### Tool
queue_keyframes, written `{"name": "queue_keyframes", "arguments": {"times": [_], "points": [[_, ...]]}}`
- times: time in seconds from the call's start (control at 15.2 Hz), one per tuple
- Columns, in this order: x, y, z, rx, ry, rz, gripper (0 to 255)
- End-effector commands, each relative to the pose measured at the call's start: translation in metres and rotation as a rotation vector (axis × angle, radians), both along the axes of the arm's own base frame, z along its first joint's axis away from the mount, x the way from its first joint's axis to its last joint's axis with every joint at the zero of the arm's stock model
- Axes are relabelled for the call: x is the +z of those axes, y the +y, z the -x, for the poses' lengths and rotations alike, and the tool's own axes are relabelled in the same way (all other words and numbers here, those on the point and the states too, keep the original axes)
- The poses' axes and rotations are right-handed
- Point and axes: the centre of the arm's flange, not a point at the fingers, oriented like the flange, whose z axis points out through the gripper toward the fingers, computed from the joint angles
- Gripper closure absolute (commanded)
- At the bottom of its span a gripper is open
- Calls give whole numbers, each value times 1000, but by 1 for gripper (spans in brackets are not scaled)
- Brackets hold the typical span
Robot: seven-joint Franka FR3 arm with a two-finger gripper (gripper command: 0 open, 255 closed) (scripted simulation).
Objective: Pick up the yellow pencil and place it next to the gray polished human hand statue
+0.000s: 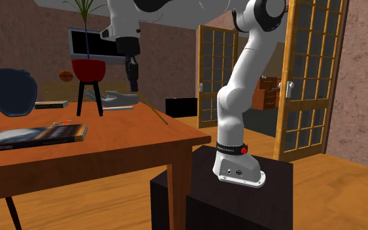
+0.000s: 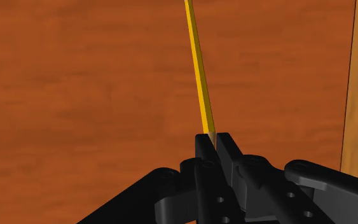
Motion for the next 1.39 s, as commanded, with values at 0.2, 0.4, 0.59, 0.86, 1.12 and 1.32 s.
{"name": "queue_keyframes", "arguments": {"times": [0.2, 0.4, 0.59, 0.86, 1.12, 1.32], "points": [[26, 0, 0, 0, 0, 0, 255], [42, 0, 0, 0, 0, 0, 255], [58, 0, 0, 0, 0, 0, 255], [62, -26, -30, 0, 0, 0, 255], [62, -60, -71, 0, 0, 0, 255], [62, -86, -101, 0, 0, 0, 255]]}}
